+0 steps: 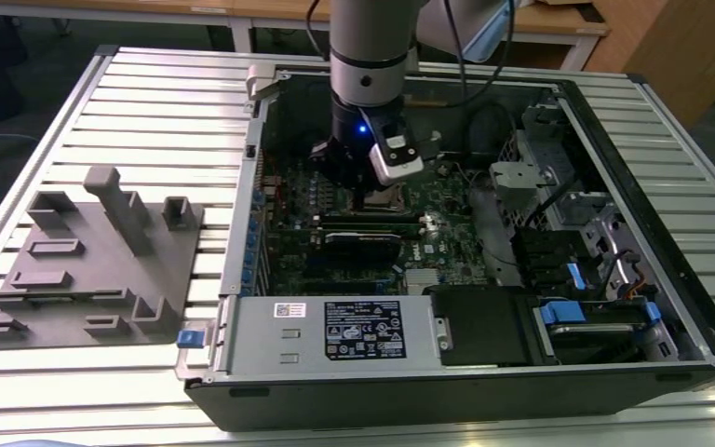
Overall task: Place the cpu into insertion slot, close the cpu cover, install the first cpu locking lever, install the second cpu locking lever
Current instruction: 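Install the second cpu locking lever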
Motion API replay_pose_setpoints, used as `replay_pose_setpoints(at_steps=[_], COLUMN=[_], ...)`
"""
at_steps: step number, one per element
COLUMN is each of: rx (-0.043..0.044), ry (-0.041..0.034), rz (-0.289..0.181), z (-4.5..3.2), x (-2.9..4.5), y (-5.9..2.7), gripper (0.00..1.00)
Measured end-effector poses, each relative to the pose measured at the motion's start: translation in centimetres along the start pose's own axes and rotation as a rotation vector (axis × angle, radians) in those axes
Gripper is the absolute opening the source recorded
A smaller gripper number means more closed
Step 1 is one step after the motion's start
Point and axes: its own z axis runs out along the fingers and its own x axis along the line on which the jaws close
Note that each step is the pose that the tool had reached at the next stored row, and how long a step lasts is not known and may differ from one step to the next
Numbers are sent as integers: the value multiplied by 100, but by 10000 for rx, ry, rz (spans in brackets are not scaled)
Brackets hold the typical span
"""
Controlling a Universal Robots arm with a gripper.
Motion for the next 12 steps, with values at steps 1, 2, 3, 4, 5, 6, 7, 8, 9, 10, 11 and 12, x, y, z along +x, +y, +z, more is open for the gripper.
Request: replay_pose_setpoints(at_steps=[1, 2, 3, 4, 5, 6, 7, 8, 9, 10, 11, 12], rx=[0, 1, 1, 1, 1, 1, 0, 2, 3, 3, 2, 2], ry=[0, 1, 1, 1, 1, 1, 0, 1, 1, 2, 1, 1], rz=[11, 24, 36, 44, 50, 54, 55, 56, 55, 55, 56, 55], z=[5, 9, 14, 18, 20, 23, 24, 24, 24, 24, 25, 25], x=[3, 4, 3, 2, 2, 2, 3, 3, 3, 3, 3, 3], y=[-4, -11, -22, -32, -38, -42, -43, -43, -43, -43, -44, -44], gripper=[10, 10, 10, 10, 10, 10, 10, 10, 10, 10, 10, 10])
